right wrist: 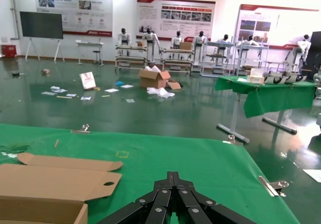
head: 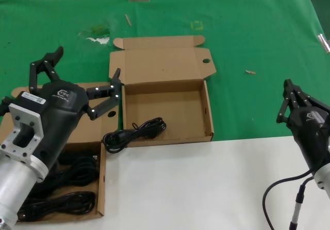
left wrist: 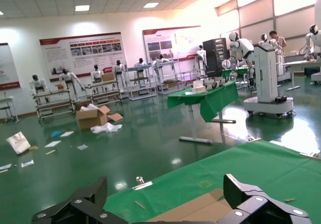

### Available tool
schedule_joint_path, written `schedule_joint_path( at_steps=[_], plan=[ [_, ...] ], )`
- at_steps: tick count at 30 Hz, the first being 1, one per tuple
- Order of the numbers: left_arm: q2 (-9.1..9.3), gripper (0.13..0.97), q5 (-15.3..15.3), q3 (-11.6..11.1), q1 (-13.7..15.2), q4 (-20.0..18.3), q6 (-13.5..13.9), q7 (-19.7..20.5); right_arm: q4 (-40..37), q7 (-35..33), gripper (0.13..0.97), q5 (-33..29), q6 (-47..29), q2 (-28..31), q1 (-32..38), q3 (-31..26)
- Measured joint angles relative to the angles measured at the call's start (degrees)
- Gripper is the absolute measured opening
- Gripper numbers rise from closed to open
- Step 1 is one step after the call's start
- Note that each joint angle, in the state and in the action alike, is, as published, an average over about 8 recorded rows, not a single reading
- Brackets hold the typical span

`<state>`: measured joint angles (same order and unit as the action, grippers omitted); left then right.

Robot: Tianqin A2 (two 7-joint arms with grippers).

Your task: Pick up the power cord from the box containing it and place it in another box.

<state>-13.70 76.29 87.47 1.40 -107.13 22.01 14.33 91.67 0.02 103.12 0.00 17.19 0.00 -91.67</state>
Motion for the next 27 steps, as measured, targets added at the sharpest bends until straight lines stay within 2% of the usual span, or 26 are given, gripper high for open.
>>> schedule_joint_path(
  at_steps=[6, 10, 16, 27],
  plan=[
    [-0.13, 0.857, 0.67, -0.19, -0.06, -0.06, -0.30, 0.32, 0.00, 0.00, 0.137, 0.00, 0.00, 0.00, 0.00, 0.00],
    [-0.24, 0.857, 1.53, -0.05, -0.11, 0.45, -1.01, -0.16, 0.00, 0.00, 0.137, 0.00, 0.00, 0.00, 0.00, 0.00],
    [-0.48, 0.922, 3.36, 0.27, -0.20, 1.54, -2.54, -1.21, 0.00, 0.00, 0.137, 0.00, 0.00, 0.00, 0.00, 0.00],
    [-0.97, 0.966, 7.22, 0.91, -0.40, 3.83, -5.73, -3.37, 0.00, -0.01, 0.191, 0.01, 0.00, 0.00, 0.00, 0.00]
  ],
)
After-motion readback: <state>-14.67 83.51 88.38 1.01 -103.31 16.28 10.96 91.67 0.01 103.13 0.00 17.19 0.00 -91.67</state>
